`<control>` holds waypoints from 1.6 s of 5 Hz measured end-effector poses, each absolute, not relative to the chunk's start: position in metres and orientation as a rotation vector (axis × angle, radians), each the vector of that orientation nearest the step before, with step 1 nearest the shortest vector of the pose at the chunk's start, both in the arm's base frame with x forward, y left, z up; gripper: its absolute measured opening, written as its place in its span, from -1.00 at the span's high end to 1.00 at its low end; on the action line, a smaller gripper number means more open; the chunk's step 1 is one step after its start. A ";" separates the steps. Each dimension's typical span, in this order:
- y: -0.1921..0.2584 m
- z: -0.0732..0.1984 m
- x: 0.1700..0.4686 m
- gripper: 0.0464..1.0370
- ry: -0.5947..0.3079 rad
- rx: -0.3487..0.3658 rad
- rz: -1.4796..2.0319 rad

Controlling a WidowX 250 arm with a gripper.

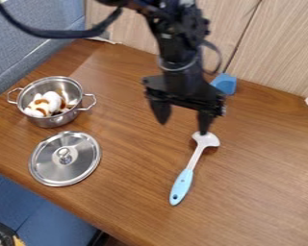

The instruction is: Take the the pot's covercle and put it in front of the blue object

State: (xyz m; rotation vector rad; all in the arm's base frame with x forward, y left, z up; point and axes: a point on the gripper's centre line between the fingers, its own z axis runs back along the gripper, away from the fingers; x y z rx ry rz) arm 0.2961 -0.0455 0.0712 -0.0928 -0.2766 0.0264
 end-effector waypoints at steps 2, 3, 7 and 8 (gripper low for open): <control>-0.010 0.080 0.290 -0.93 -0.322 -0.078 0.110; 0.023 0.068 0.272 -0.93 -0.289 0.002 0.174; 0.087 0.007 0.216 -0.93 -0.135 0.133 0.417; 0.092 0.006 0.222 -0.81 -0.140 0.148 0.429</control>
